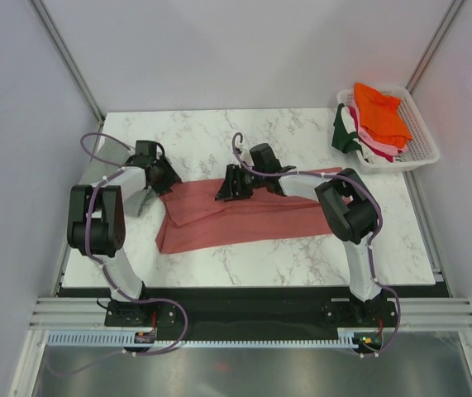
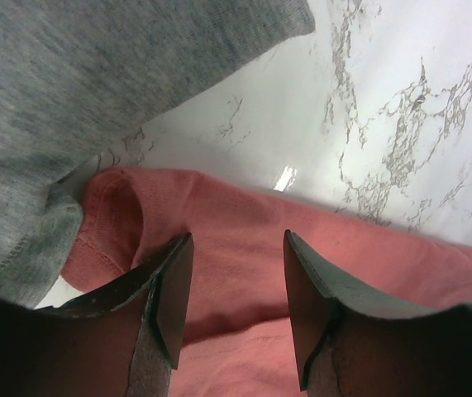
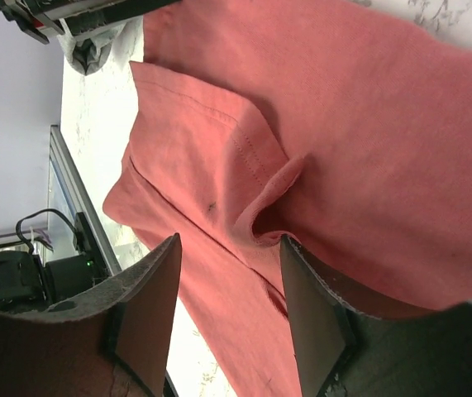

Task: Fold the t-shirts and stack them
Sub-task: Fold the tshirt

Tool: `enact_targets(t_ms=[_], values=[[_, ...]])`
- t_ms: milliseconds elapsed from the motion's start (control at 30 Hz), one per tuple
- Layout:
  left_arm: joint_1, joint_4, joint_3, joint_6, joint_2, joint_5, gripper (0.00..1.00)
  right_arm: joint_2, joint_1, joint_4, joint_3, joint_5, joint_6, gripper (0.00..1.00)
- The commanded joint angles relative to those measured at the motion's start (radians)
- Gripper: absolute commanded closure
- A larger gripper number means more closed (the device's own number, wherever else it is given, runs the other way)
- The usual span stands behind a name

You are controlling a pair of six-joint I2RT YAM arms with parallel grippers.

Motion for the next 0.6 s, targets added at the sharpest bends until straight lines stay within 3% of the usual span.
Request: enact_targets(t_ms=[0, 200, 333, 567], values=[[-0.001, -0.003, -0.014, 0.036, -0.054, 0.021, 0.45, -0.035, -0.001, -0.020, 0.023, -0.008, -0.037, 0.41], [-0.036, -0.002, -0.035, 0.033, -0.111, 0.025, 0.45, -0.138, -0.061, -0.067, -0.034, -0.014, -0.069, 0.39], [-0.050, 0.023, -0.080, 0.006, -0.175, 0.019, 0.44, -0.159, -0.085, -0.084, -0.027, -0.011, -0.092, 0.29], [-0.050, 0.179, -0.166, -0.037, -0.186, 0.005, 0.43, -0.001, -0.081, -0.041, 0.087, -0.029, -0.022, 0.28]])
